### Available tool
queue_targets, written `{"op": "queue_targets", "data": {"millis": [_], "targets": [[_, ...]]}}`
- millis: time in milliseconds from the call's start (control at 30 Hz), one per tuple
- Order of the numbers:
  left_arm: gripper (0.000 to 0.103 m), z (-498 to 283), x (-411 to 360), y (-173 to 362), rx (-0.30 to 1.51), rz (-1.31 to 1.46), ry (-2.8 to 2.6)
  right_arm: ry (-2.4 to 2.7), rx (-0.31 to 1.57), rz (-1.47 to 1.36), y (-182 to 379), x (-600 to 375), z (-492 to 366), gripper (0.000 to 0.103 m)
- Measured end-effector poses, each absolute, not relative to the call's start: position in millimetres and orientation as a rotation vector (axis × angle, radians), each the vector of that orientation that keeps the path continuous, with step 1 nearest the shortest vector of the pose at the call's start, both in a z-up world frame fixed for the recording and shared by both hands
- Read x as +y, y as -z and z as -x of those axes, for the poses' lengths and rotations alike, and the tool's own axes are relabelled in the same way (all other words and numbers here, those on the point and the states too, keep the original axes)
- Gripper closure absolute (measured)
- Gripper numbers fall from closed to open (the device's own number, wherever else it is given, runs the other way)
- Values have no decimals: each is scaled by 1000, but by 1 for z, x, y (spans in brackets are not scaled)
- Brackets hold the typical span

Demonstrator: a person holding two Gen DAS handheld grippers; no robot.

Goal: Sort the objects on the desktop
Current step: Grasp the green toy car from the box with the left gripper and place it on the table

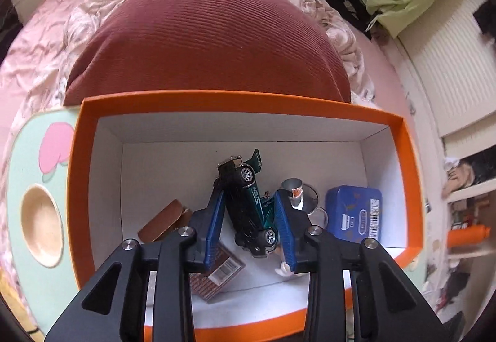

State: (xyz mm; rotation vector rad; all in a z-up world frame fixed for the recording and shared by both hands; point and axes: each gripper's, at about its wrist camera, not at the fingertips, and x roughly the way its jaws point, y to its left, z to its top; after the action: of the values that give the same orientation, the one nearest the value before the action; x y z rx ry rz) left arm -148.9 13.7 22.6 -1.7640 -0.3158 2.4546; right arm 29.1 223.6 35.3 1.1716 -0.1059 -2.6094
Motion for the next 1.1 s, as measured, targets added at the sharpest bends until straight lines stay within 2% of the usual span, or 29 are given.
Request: {"op": "queue_targets", "data": {"millis": [233, 300, 433, 767, 1100], "targets": [[67, 160, 32, -13, -71, 1820, -2466, 2612, -113, -1173, -35, 224, -31, 0], [75, 160, 29, -14, -98, 1804, -2463, 2611, -116, -1172, -34, 225, -31, 0], [75, 155, 21, -18, -187, 1730, -2414, 2611, -119, -1173, -35, 226, -31, 0], [75, 66, 7, -93, -375, 1339, -2379, 2611, -118, -1173, -34, 227, -31, 0], [75, -12, -1, -29, -320, 1406, -2425, 2612, -115, -1173, -34, 228, -31, 0]]}}
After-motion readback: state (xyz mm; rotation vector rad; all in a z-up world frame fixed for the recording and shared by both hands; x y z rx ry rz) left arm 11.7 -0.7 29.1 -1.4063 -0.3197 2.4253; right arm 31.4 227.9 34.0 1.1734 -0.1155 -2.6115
